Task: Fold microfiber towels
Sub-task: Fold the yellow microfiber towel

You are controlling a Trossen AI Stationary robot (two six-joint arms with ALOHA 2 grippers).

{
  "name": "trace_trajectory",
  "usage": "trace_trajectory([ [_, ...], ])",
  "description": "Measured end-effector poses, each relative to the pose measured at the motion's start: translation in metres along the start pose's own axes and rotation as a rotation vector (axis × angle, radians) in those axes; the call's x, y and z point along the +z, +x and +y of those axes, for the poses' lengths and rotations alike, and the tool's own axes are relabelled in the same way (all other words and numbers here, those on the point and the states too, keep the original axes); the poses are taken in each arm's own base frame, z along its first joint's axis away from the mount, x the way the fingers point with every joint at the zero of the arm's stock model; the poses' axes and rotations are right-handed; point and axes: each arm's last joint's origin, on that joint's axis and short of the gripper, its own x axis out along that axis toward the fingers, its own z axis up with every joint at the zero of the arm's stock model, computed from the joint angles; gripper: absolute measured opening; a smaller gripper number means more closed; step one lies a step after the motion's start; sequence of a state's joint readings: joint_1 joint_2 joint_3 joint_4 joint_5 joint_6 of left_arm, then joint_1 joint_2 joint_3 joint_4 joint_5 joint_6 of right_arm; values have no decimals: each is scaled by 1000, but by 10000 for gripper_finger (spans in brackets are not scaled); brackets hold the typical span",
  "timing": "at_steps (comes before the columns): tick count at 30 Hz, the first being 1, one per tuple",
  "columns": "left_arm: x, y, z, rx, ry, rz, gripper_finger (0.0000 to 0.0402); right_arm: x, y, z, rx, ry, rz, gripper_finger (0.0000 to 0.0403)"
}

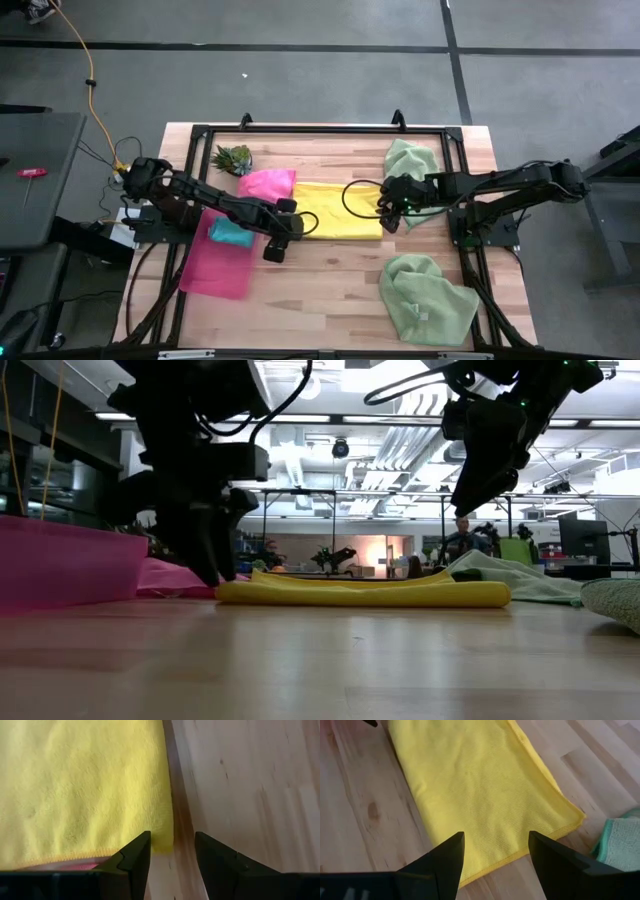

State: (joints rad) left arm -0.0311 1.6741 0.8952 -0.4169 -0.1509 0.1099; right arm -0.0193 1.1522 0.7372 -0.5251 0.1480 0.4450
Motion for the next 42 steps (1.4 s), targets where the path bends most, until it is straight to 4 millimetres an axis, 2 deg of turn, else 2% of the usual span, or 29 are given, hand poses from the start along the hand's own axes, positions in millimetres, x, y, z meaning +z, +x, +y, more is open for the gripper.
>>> trace_trajectory([
  [7,-6,9,-2,-15,-4,33,141,0,0,0,0,2,-1,212],
  [15,-6,16,-4,-16,-28,43,113,0,0,2,60,4,19,212],
  [20,-6,16,-4,-21,-13,43,71,-4,-1,7,229,-4,113,212],
  [25,-5,17,-3,-14,-15,37,13,-10,-2,14,247,-122,135,212],
  [32,-5,17,-3,-12,-14,39,4,-15,17,26,250,-354,158,212],
  [42,-6,17,-3,-14,-21,43,1,-35,52,42,223,-550,290,212],
])
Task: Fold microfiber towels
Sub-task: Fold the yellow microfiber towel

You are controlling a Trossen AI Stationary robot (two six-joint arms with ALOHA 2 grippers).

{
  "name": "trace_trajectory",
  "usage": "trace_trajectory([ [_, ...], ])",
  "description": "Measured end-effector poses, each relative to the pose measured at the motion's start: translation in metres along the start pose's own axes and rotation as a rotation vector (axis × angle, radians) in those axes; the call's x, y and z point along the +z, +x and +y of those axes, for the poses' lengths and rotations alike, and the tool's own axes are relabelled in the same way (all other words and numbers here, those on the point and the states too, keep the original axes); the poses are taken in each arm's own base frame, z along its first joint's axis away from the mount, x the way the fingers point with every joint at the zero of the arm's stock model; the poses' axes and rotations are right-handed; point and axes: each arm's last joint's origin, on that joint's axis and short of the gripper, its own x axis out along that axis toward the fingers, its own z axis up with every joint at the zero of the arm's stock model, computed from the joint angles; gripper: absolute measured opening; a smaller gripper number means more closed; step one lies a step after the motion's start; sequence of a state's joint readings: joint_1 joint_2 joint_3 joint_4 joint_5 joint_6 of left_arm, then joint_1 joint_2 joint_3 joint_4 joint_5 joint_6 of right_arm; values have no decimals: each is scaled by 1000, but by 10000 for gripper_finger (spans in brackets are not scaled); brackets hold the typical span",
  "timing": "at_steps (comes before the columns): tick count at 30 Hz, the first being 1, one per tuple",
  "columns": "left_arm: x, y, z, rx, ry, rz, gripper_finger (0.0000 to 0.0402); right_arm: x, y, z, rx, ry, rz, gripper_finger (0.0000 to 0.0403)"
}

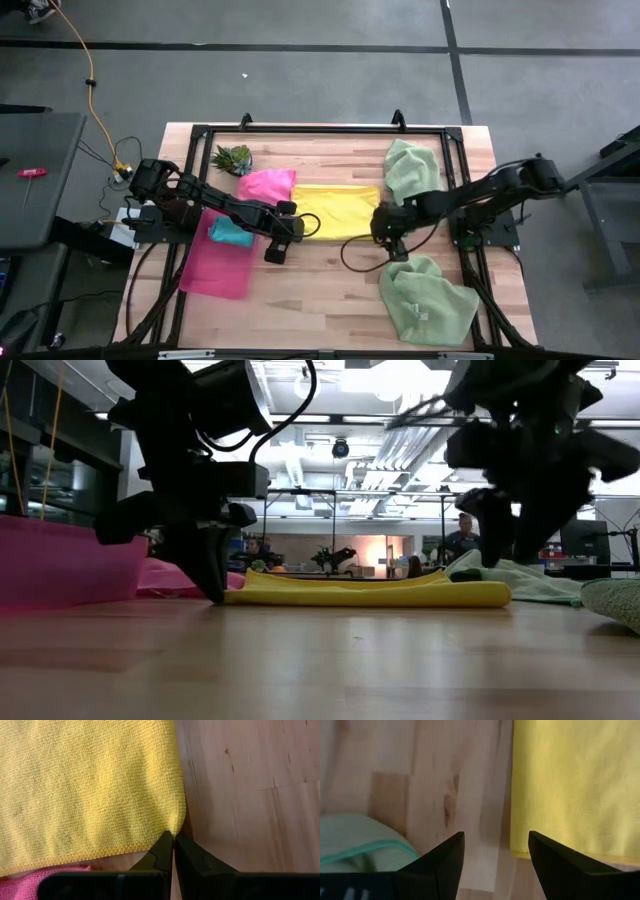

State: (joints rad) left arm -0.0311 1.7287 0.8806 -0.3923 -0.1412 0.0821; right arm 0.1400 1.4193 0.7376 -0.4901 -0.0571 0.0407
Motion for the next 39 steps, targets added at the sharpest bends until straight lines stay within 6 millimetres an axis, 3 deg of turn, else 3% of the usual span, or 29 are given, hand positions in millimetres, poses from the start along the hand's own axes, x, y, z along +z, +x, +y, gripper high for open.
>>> trace_trajectory([
  [11,0,0,0,0,-2,2,1,-4,27,1,-27,-5,102,212],
  [19,0,0,0,0,-45,3,0,-4,34,0,-35,-4,117,208],
  [23,0,0,0,0,-53,4,0,-3,34,-1,-76,18,108,174],
  [34,-2,-2,-10,-11,-105,24,0,-6,33,-2,-108,100,132,15],
  [39,-4,-6,-21,-117,-188,52,0,-5,31,3,42,158,138,6],
])
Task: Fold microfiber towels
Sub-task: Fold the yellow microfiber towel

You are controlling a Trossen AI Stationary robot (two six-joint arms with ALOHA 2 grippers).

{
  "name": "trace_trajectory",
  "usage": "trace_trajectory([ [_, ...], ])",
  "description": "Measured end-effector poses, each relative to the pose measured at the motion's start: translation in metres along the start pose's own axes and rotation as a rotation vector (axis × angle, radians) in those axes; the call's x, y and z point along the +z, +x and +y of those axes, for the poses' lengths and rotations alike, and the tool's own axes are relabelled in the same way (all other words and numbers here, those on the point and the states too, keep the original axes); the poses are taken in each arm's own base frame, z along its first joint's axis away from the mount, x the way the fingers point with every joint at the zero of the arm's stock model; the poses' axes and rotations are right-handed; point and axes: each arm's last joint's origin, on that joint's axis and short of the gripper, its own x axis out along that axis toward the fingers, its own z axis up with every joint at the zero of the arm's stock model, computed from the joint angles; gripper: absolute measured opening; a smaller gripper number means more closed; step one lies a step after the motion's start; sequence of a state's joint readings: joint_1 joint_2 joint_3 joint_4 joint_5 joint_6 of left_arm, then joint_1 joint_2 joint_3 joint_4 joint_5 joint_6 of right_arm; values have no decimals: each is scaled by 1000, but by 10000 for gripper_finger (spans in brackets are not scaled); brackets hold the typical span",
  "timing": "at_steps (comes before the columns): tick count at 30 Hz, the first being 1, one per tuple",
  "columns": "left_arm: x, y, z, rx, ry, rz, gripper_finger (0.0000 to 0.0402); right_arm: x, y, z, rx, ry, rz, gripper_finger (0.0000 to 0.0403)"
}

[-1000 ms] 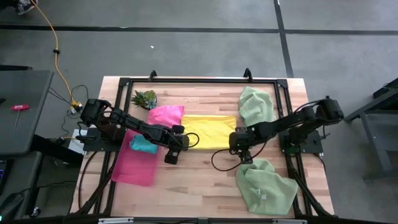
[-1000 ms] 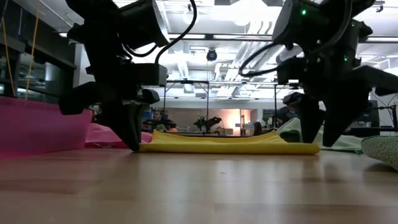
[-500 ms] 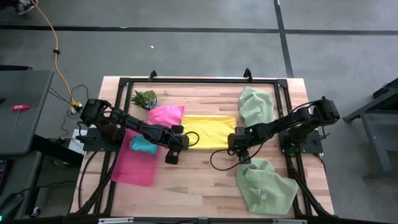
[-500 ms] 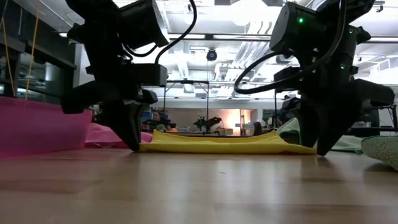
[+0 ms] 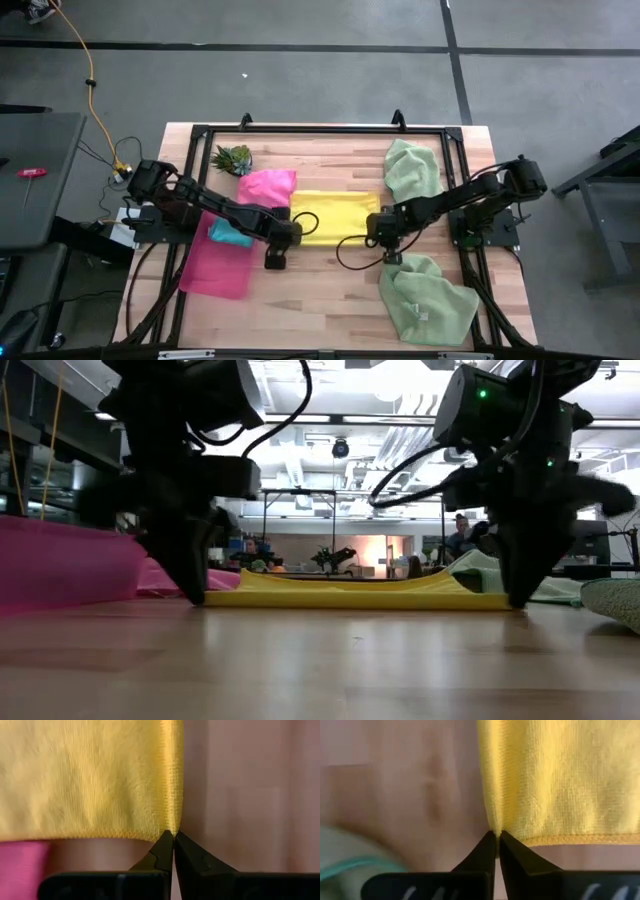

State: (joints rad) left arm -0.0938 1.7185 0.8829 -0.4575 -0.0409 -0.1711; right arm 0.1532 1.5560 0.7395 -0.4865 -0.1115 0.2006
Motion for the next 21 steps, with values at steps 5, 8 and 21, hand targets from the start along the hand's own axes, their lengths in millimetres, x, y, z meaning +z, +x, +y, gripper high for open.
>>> trace_trajectory([
  [5,-4,-11,-10,-176,-95,31,0,1,-15,8,222,49,-24,2],
  [8,-3,-25,-11,-261,-152,21,0,0,-30,11,287,81,-60,1],
  [21,0,-57,39,-196,-317,-101,0,-5,-73,-27,130,326,-232,0],
])
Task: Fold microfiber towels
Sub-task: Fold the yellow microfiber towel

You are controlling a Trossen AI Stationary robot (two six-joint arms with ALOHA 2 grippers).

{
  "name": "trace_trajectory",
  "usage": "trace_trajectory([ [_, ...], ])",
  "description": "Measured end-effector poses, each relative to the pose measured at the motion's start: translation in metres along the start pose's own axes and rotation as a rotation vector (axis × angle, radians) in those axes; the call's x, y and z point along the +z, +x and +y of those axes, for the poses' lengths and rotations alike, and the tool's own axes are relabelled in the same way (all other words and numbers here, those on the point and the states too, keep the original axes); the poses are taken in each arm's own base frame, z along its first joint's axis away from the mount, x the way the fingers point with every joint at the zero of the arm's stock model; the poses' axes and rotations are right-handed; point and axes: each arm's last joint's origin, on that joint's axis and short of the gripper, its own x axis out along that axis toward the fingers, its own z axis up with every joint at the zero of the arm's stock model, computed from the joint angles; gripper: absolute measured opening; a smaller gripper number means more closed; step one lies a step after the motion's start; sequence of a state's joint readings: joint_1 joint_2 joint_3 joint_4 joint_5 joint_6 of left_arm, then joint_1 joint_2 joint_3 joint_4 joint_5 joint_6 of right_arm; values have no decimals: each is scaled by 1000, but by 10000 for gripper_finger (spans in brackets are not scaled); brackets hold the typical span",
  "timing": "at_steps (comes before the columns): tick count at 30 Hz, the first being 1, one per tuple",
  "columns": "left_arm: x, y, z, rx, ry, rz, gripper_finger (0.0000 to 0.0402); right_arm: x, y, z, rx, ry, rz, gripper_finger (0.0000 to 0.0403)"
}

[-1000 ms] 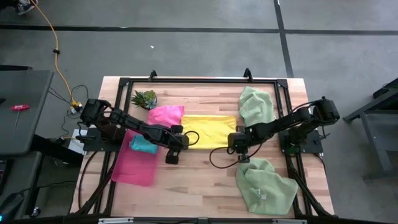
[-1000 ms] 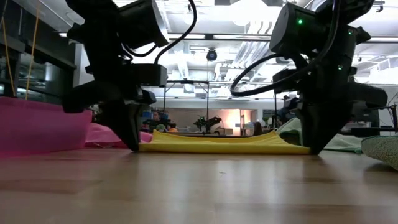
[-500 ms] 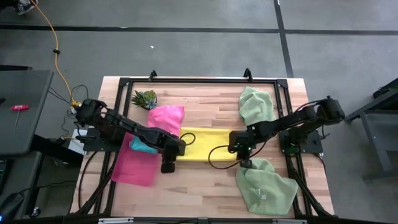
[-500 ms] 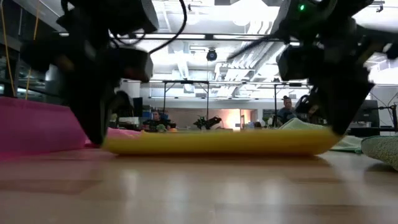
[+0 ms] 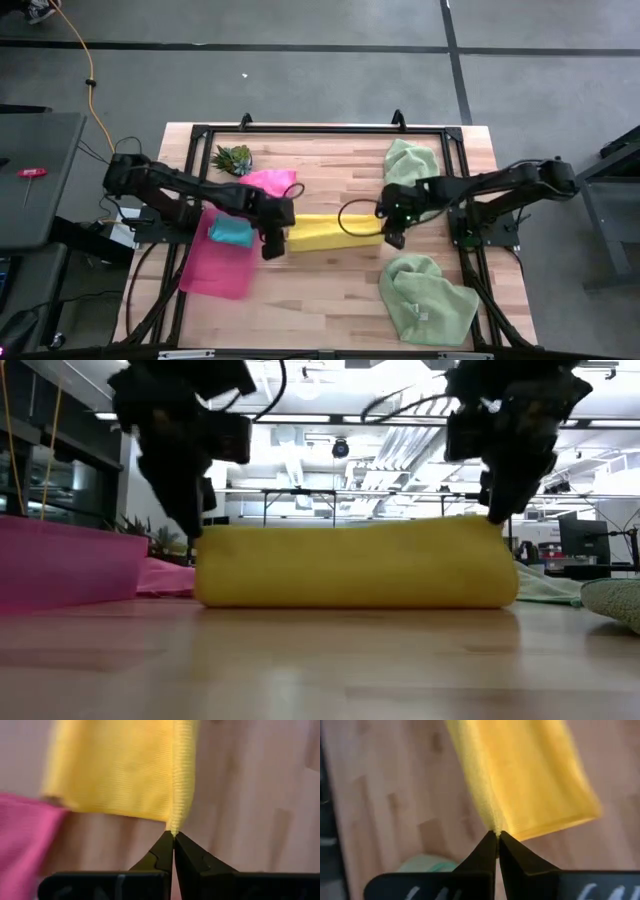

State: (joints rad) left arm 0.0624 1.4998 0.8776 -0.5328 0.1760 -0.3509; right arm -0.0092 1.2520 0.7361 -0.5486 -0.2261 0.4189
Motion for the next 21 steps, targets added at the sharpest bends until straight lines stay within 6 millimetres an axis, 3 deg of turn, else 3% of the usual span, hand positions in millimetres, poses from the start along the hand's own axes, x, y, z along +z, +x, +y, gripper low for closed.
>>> trace_trajectory([
  [10,11,2,32,174,-58,-51,0,5,8,-16,-104,50,4,0],
  [21,10,4,28,206,-98,-63,7,6,18,-21,-181,93,15,0],
])
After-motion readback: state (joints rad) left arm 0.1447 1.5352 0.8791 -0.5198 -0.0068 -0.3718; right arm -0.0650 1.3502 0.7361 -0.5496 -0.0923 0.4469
